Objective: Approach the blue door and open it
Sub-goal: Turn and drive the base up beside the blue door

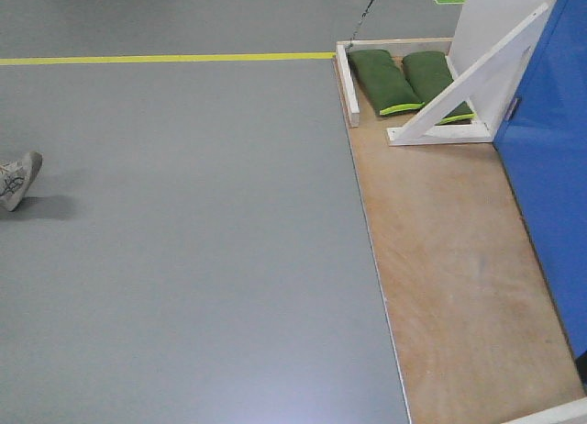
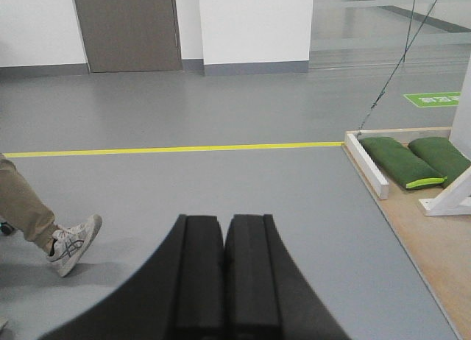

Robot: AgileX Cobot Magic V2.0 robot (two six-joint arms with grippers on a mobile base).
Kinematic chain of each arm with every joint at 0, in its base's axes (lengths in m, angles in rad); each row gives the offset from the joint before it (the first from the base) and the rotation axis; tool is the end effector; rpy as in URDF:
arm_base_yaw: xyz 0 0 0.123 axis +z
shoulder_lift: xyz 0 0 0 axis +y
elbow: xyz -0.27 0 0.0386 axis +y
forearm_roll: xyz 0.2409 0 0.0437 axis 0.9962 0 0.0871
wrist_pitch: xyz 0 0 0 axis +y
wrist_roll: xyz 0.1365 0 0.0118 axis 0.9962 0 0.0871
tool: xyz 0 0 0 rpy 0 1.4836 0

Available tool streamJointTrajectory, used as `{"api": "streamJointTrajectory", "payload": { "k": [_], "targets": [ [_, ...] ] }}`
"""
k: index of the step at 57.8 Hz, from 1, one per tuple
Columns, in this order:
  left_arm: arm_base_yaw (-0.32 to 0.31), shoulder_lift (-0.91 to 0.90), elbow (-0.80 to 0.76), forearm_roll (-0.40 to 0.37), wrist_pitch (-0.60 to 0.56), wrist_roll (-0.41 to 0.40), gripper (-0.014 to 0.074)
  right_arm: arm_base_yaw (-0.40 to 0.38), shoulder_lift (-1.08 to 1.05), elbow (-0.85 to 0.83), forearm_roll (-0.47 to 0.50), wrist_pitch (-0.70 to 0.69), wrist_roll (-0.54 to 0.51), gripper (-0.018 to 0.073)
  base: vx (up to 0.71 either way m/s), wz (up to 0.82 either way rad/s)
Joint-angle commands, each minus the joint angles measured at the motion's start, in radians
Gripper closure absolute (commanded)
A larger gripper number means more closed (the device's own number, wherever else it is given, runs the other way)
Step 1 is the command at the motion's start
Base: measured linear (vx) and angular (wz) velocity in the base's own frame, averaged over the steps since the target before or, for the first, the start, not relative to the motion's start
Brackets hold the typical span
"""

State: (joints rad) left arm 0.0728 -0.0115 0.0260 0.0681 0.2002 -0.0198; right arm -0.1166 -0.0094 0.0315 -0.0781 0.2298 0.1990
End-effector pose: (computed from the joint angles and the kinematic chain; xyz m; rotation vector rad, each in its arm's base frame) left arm 0.1065 0.0096 0.1812 -0.0321 1.6985 0.1010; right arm 0.1056 -0.0148 0.1749 0.2203 1.7208 -0.0107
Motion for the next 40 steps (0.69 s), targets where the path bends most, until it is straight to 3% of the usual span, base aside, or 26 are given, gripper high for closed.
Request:
{"api": "streamJointTrajectory", "payload": {
  "k": [1, 40],
  "targets": [
    [0.002, -0.014, -0.024, -0.003, -0.083, -0.007, 0.0524, -0.005, -0.016, 0.0, -0.009, -0.083, -0.002, 0.0551, 0.22, 0.01],
    [0.002, -0.014, -0.024, -0.003, -0.083, -0.007, 0.0524, -0.005, -0.016, 0.0, -0.009, -0.083, -0.002, 0.0551, 0.19, -0.01]
  ]
}}
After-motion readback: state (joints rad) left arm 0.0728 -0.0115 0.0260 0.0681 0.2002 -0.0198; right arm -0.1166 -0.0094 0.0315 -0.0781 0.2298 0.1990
